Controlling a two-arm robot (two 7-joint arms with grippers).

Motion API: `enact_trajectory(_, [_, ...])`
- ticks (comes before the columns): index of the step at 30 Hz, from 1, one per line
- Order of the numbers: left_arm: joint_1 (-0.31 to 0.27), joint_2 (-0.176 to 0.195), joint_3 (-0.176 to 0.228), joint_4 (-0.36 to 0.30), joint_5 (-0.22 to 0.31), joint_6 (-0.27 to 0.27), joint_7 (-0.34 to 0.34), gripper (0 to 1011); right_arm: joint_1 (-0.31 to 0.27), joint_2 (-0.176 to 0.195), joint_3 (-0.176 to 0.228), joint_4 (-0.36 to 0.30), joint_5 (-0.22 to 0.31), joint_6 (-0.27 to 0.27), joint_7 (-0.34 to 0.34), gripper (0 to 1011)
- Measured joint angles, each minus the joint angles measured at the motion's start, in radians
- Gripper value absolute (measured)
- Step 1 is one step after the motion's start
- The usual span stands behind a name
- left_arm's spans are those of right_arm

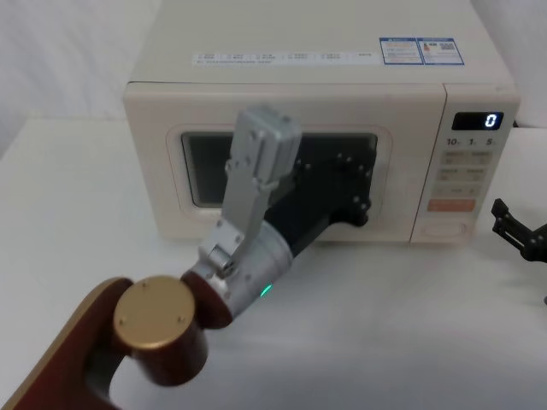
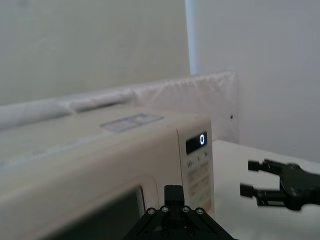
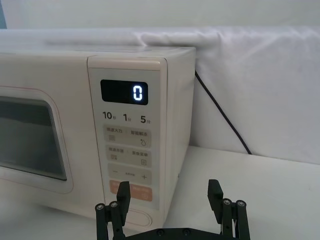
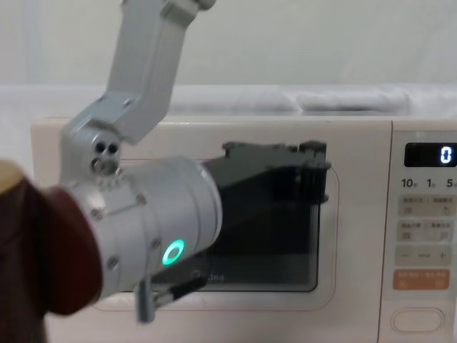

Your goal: Press the button to open the microwave door with one hand; close the microwave door with the other hand.

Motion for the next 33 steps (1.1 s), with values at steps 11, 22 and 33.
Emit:
enact_trajectory(11, [0.152, 0.044, -0.058, -0.093, -0.003, -0.037, 0.056, 0, 0.000, 0.000, 0.000, 0.000, 0.000, 0.000, 0.000, 1002])
enact_trajectory(22, [0.284, 0.061, -0.158, -0.168, -0.004, -0.068, 0.103, 0, 0.000, 0.000, 0.000, 0.000, 0.000, 0.000, 0.000, 1002])
enact_trajectory(33, [0.380, 0.065, -0.304, -0.156, 0.012, -0.098, 0.161, 0, 0.000, 0.000, 0.000, 0.000, 0.000, 0.000, 0.000, 1002])
